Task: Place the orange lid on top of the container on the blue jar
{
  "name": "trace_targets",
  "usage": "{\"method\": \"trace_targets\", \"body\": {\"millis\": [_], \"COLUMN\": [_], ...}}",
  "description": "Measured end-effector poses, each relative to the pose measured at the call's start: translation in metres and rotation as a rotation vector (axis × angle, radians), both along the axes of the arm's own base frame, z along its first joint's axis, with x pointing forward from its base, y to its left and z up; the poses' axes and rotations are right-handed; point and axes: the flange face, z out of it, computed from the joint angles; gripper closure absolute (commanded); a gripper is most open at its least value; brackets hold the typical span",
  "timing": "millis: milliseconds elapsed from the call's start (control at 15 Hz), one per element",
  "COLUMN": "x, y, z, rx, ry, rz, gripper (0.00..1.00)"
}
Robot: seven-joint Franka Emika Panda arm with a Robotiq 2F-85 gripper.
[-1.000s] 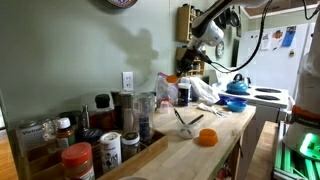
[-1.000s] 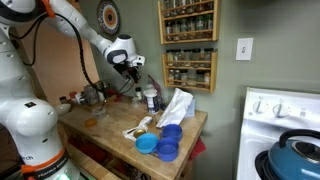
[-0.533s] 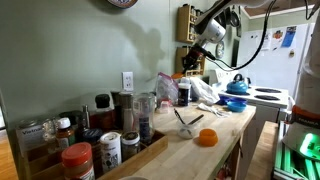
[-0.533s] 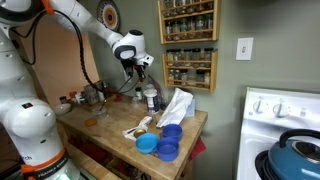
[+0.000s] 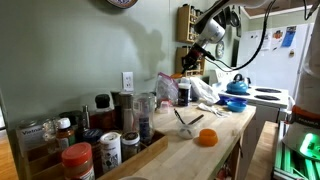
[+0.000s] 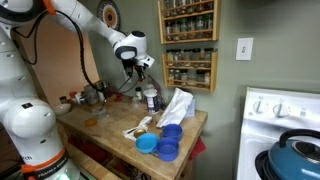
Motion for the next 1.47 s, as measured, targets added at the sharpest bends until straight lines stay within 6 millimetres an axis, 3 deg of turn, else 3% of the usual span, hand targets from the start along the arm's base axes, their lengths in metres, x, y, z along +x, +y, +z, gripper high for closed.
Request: {"method": "trace_targets", "body": {"millis": [667, 933, 1467], "x": [-0.013, -0.012, -0.008], "y": [-0.056, -0.068, -0.086], "z": [0.008, 0.009, 0.020], "rx": [0.144, 0.242, 0.187], "ry": [0.106, 0.087, 0.007], "rz": [0.066, 0.104, 0.074], "gripper": [0.99, 0.99, 0.99]}}
